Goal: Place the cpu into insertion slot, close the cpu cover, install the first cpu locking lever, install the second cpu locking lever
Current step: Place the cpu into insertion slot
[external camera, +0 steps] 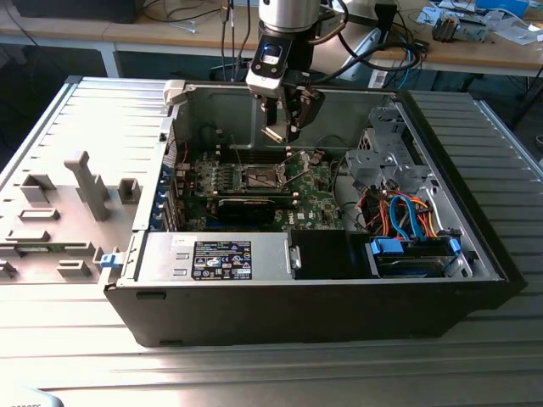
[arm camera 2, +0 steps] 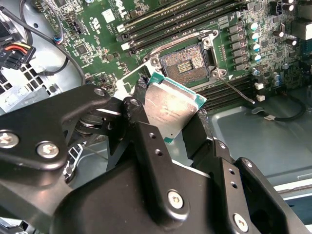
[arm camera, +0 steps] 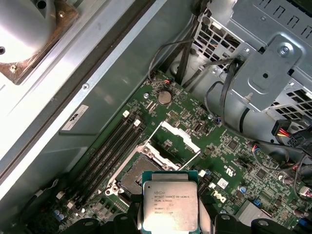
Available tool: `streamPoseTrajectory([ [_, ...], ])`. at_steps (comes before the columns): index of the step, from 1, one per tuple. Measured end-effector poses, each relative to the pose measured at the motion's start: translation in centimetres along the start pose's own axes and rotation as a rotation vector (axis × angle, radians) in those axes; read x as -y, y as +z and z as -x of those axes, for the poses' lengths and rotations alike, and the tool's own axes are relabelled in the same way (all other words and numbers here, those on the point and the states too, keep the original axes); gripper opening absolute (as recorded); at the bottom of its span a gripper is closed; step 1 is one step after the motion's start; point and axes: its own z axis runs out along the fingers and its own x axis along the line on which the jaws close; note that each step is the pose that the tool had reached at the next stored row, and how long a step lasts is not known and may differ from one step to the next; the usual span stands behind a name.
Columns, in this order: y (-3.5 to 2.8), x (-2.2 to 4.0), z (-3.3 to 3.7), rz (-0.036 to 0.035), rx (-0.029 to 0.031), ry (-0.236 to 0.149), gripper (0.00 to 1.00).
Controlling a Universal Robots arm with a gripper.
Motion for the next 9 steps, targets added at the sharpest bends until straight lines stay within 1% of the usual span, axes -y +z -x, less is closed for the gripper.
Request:
streamPoseTrajectory([
  [9,0.02,0.00,0.00,-0.0003,0.0009,0.013,0.54],
])
